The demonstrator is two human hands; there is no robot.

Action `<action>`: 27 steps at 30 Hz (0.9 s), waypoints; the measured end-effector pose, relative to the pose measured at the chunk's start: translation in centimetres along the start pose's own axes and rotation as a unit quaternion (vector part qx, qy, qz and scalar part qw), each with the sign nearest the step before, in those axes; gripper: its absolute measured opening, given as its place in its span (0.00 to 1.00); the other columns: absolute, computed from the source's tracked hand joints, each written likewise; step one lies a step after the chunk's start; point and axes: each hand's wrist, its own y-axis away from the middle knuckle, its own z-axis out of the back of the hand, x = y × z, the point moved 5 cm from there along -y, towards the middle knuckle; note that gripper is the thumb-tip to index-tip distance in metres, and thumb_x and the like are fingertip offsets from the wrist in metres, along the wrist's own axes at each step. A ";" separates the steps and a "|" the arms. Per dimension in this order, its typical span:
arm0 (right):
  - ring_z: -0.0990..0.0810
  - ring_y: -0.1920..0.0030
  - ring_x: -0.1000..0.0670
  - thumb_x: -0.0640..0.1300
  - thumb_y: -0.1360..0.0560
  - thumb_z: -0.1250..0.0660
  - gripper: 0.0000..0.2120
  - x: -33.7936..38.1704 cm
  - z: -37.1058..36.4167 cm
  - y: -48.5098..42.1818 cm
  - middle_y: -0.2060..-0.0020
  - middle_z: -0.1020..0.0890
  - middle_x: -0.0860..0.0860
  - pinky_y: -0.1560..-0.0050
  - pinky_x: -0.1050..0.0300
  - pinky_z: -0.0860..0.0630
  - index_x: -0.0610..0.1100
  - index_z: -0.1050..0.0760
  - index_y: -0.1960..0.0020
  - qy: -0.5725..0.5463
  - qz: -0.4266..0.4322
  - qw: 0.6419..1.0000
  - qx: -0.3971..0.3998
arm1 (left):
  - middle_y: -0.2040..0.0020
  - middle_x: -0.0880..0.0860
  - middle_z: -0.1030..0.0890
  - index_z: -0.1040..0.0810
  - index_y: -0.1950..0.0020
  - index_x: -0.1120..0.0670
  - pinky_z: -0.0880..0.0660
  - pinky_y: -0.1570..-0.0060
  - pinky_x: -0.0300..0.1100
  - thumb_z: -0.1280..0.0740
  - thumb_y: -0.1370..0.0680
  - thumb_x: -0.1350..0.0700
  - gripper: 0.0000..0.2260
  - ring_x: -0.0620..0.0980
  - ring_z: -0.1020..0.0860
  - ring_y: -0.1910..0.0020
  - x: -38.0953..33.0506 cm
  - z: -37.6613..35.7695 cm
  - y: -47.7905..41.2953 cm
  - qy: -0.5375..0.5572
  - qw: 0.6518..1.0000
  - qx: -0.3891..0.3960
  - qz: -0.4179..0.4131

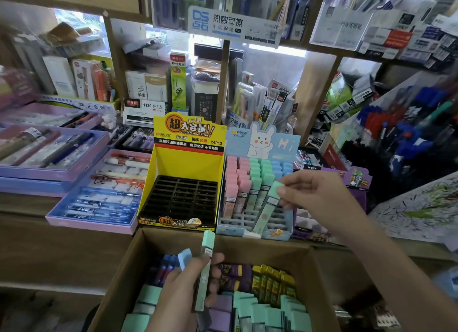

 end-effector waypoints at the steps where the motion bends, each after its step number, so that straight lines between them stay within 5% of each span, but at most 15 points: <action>1: 0.13 0.64 0.46 0.36 0.26 0.24 0.04 0.1 0.5 -0.2 0.64 0.13 0.44 0.61 0.61 0.17 0.41 0.16 0.52 0.011 0.013 1.000 -0.019 | 0.70 0.56 0.21 0.13 0.55 0.62 0.34 0.79 0.39 0.32 0.24 0.55 0.12 0.50 0.27 0.77 0.2 0.1 -0.3 0.007 1.000 0.000 0.003; 14: 0.13 0.63 0.50 0.35 0.25 0.25 0.10 -1.1 1.0 -2.0 0.64 0.12 0.50 0.56 0.59 0.15 0.50 0.16 0.53 0.089 0.076 0.991 -0.064 | 0.71 0.54 0.23 0.12 0.54 0.61 0.33 0.77 0.40 0.35 0.21 0.55 0.14 0.50 0.26 0.75 0.4 0.2 -0.2 0.011 1.000 0.005 0.011; 17: 0.13 0.64 0.51 0.34 0.25 0.25 0.10 -1.1 0.9 -2.0 0.64 0.13 0.49 0.56 0.60 0.15 0.49 0.16 0.53 0.092 0.083 0.990 -0.060 | 0.71 0.53 0.23 0.12 0.53 0.61 0.31 0.76 0.40 0.26 0.31 0.51 0.15 0.49 0.26 0.74 0.4 0.4 -0.2 -0.001 1.000 0.020 0.007; 22: 0.16 0.63 0.49 0.33 0.24 0.26 0.11 -1.0 0.7 -2.3 0.60 0.16 0.47 0.57 0.57 0.17 0.48 0.19 0.49 0.136 0.108 0.984 -0.046 | 0.69 0.53 0.22 0.18 0.51 0.67 0.29 0.73 0.42 0.17 0.52 0.36 0.43 0.49 0.25 0.71 0.7 0.8 -0.7 -0.054 0.997 0.050 -0.027; 27: 0.19 0.60 0.51 0.34 0.23 0.27 0.13 -0.7 0.2 -2.5 0.62 0.19 0.51 0.58 0.53 0.19 0.52 0.23 0.54 0.222 0.161 0.961 -0.036 | 0.69 0.53 0.21 0.17 0.52 0.65 0.29 0.73 0.41 0.17 0.50 0.36 0.40 0.49 0.24 0.71 0.8 0.9 -0.6 -0.051 0.997 0.053 -0.038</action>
